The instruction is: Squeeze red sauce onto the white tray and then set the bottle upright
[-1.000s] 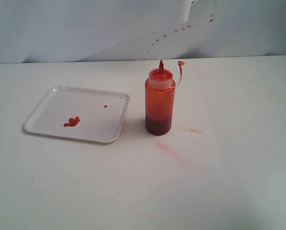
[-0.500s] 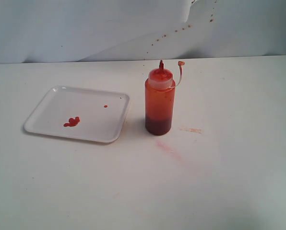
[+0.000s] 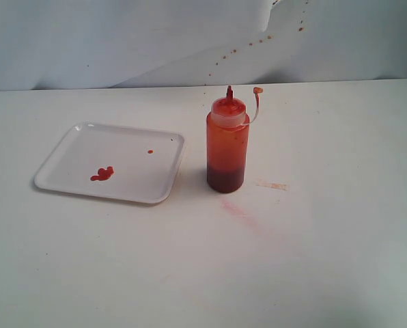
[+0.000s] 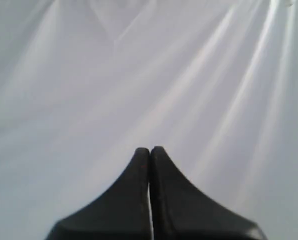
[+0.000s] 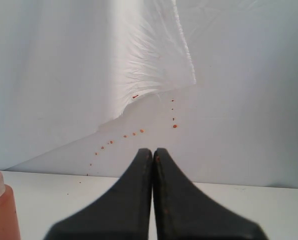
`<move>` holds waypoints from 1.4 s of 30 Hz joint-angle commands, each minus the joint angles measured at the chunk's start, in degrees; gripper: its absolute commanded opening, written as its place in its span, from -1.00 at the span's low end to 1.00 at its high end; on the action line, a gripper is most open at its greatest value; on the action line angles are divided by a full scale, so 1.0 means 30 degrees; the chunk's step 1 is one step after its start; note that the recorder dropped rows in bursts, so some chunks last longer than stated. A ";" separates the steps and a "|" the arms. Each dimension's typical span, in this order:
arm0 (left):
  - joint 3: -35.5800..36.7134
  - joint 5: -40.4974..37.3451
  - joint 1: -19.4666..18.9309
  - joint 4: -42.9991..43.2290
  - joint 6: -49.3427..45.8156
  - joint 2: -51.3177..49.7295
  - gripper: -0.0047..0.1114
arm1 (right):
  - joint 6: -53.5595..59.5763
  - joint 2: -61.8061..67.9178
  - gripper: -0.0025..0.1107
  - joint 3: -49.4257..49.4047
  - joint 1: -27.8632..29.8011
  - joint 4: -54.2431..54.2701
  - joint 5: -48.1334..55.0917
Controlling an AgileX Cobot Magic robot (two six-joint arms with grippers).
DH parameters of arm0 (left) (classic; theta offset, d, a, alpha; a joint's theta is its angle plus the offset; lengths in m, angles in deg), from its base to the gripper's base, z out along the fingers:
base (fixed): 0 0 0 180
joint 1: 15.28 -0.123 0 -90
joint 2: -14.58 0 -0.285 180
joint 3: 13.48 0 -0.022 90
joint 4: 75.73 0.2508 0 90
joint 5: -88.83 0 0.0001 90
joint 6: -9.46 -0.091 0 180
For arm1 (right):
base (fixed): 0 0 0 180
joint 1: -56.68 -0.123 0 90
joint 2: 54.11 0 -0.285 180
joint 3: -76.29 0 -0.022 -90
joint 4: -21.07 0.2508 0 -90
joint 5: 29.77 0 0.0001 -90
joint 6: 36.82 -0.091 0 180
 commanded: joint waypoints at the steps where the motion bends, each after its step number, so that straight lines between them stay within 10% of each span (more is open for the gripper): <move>1: 0.0087 -0.3668 0.0111 -0.0521 0.0025 0.0046 -0.92 | -0.0068 -0.0074 -0.96 -0.0077 -0.0062 -0.0009 -0.0255; 42: 0.4599 -0.7205 0.0111 0.1732 -0.0008 0.0046 -0.92 | -0.0068 -0.0074 -0.96 -0.0077 -0.0062 -0.0009 -0.0255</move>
